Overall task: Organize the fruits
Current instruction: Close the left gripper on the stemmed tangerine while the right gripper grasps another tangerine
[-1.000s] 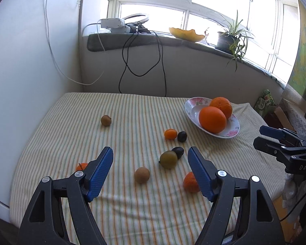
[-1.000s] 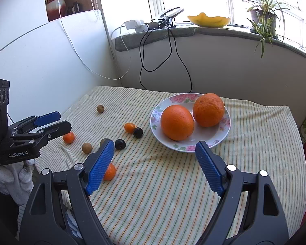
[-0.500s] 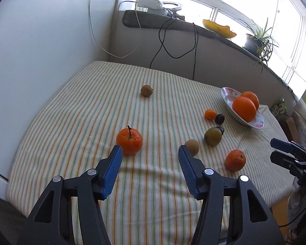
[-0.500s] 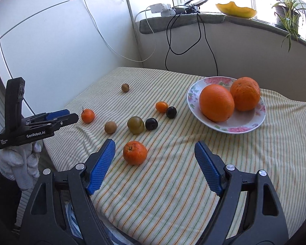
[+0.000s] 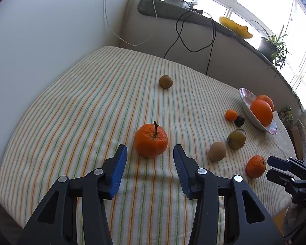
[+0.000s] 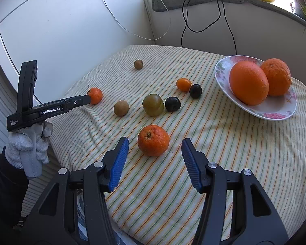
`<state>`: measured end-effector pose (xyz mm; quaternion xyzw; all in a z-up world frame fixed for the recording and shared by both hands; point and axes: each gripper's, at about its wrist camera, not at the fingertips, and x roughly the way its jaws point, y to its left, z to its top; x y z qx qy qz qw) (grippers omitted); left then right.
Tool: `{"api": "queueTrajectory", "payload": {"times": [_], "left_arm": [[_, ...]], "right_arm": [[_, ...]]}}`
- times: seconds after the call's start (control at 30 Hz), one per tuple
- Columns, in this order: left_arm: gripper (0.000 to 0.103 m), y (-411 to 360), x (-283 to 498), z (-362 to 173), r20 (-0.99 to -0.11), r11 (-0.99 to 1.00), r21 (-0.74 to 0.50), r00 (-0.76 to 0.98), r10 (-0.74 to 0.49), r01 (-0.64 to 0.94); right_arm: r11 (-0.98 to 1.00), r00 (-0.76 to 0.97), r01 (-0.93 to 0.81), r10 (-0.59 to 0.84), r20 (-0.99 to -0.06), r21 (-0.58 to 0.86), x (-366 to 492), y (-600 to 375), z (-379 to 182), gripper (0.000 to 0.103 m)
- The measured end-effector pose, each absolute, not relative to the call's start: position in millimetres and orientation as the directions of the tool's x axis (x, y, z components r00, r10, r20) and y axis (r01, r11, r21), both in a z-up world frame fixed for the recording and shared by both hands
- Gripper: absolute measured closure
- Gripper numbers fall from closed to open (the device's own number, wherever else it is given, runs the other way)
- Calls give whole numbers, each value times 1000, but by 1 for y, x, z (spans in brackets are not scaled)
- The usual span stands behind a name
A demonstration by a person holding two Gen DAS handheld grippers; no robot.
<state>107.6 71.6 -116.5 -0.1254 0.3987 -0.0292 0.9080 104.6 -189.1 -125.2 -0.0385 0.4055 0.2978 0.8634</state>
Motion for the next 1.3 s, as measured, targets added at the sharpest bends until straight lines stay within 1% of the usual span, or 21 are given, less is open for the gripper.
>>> {"api": "queueTrajectory", "payload": {"times": [0.23, 0.3, 0.33, 0.37, 0.4, 0.53, 0.67, 1.23, 1.3], "left_arm": [[58, 70, 116, -120, -725, 970, -239, 673, -149, -43], [58, 70, 118, -121, -725, 971, -236, 673, -146, -44], [58, 69, 120, -121, -727, 971, -234, 672, -145, -43], [58, 69, 122, -122, -728, 972, -232, 670, -144, -44], [58, 69, 123, -122, -728, 972, -233, 670, -145, -42], [62, 66, 125, -123, -732, 974, -221, 667, -139, -39], [66, 67, 126, -126, -735, 973, -224, 665, -135, -50], [67, 68, 124, -127, -725, 971, -235, 674, -144, -45], [68, 68, 124, -127, -724, 970, -237, 675, -145, -46]], "right_arm": [[821, 484, -549, 463, -742, 154, 110, -177, -132, 49], [821, 482, -551, 456, -748, 146, 111, -175, -134, 51], [821, 481, -552, 454, -750, 143, 111, -173, -135, 56], [821, 478, -552, 454, -752, 145, 112, -173, -136, 58], [820, 475, -553, 455, -753, 147, 112, -172, -137, 58], [820, 474, -553, 456, -753, 148, 112, -172, -137, 59], [820, 474, -554, 453, -755, 144, 113, -172, -137, 62], [828, 476, -548, 426, -770, 120, 121, -165, -140, 62], [830, 473, -543, 423, -773, 122, 123, -164, -141, 60]]}}
